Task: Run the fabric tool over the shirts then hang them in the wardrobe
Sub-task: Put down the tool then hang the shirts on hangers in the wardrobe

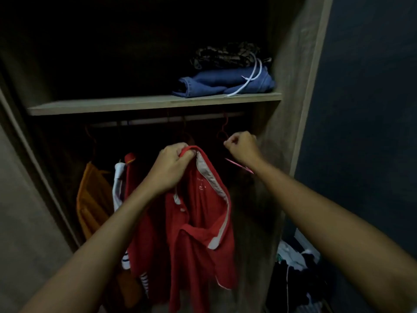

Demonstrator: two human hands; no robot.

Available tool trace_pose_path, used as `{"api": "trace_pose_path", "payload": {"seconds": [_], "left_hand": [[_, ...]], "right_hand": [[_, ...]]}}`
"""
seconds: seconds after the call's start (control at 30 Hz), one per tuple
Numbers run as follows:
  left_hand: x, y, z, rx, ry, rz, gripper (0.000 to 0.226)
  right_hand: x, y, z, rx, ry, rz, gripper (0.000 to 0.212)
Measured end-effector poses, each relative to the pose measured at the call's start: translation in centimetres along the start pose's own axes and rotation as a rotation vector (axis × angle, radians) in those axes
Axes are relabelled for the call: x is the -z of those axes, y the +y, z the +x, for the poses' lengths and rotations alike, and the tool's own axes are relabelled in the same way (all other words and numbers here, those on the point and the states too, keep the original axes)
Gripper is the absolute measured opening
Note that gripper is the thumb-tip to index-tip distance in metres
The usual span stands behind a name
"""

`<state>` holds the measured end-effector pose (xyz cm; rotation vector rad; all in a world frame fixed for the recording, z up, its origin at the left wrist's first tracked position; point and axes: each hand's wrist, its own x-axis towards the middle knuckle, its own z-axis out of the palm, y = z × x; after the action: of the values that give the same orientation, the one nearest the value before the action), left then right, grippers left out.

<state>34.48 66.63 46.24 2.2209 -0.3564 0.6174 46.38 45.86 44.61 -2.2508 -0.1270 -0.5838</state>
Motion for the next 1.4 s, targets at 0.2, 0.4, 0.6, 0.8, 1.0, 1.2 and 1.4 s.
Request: {"api": "trace_pose_path", "payload": {"seconds": [0.2,0.4,0.6,0.8,1.0,1.2,1.4], "left_hand": [[-1.1,0.8,1.7,0.003,-0.035,0.071,0.028],[-1.4,0.4,2.6,0.051,-0.001,0.113,0.032],[-1.4,0.1,2.7,0.109,-0.012,0.142,0.031],[-1.1,-0.7,2.2,0.126,-0.005,0.108,0.034],[-0.5,-1.2,1.4,0.131,-0.014,0.004,0.036],[-0.2,-1.3,0.9,0.144,-0.006,-0.045,0.037],[-1.6,-0.5,0.1,0.168,-0.038,-0.113,0.035]], "right_hand": [[-1.0,2.5,4.2,-0.114,-0.049,-0.348,0.023],[-2.5,3.9,5.8,-0.15,-0.2,-0.4,0.037],[-3.8,3.9,6.8,-0.161,-0.216,-0.298,0.037],[-4.1,3.0,6.3,-0.187,-0.056,-0.137,0.029],[-2.6,4.2,1.0,-0.092,0.001,0.002,0.013],[0.5,5.4,-10.6,0.011,0.082,0.164,0.014],[1.7,6.6,-18.6,0.009,0.287,0.29,0.011]]}}
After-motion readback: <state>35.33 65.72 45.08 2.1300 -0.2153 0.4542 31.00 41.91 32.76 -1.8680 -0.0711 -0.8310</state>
